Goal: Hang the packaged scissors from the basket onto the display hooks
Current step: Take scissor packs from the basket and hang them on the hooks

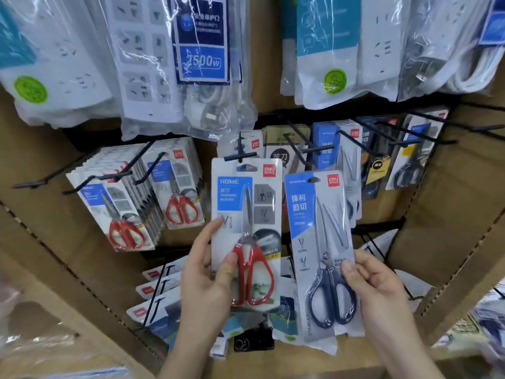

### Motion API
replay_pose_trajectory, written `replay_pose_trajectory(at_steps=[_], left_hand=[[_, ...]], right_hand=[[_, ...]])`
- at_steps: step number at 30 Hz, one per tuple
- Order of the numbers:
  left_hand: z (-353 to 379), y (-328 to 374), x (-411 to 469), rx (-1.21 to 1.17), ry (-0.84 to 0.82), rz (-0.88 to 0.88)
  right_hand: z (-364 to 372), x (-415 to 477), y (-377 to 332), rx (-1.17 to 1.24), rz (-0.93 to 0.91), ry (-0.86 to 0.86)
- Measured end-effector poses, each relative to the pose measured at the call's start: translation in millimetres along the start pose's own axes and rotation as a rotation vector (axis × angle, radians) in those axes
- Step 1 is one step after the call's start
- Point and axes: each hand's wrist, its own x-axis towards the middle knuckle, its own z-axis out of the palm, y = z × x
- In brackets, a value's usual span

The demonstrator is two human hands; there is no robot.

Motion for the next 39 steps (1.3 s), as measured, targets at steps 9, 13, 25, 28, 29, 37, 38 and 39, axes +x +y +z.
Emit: replay_pose_trajectory(at_steps=[9, 13, 25, 28, 29, 37, 38, 39], left_hand=[[9.3, 1.5, 34.9, 0.248, -0.1, -0.082], [-0.4, -2.2, 45.4, 0.279, -0.143, -0.141], [16.7, -25.0, 128.4, 0.908, -0.026, -0.008], [21.0, -26.0, 130.1, 1.024, -0.127, -0.073], [20.8, -24.9, 126.1, 1.06, -0.141, -0.082], [55.1, 15.7, 4.9, 0.167, -0.483, -0.247], [60.7, 14.1, -4.0, 0.094, -0.487, -0.273], [65.2, 9.9, -9.4, 0.058, -0.461, -0.278]], right_hand=[[12.7, -8.3, 3.5, -0.227, -0.125, -0.021], [7.1, -8.2, -0.5, -0.139, -0.014, -0.044], [1.0, -6.5, -8.0, 0.031, 0.038, -0.122], [-1.0, -7.0, -8.2, 0.043, 0.029, -0.11], [-2.2, -6.9, -7.8, 0.037, 0.022, -0.092], [-2.7, -7.1, -0.6, 0.005, -0.022, 0.022], [-0.9, -8.7, -0.6, 0.003, -0.02, 0.031], [-0.1, -9.9, 0.5, 0.003, -0.023, 0.036]])
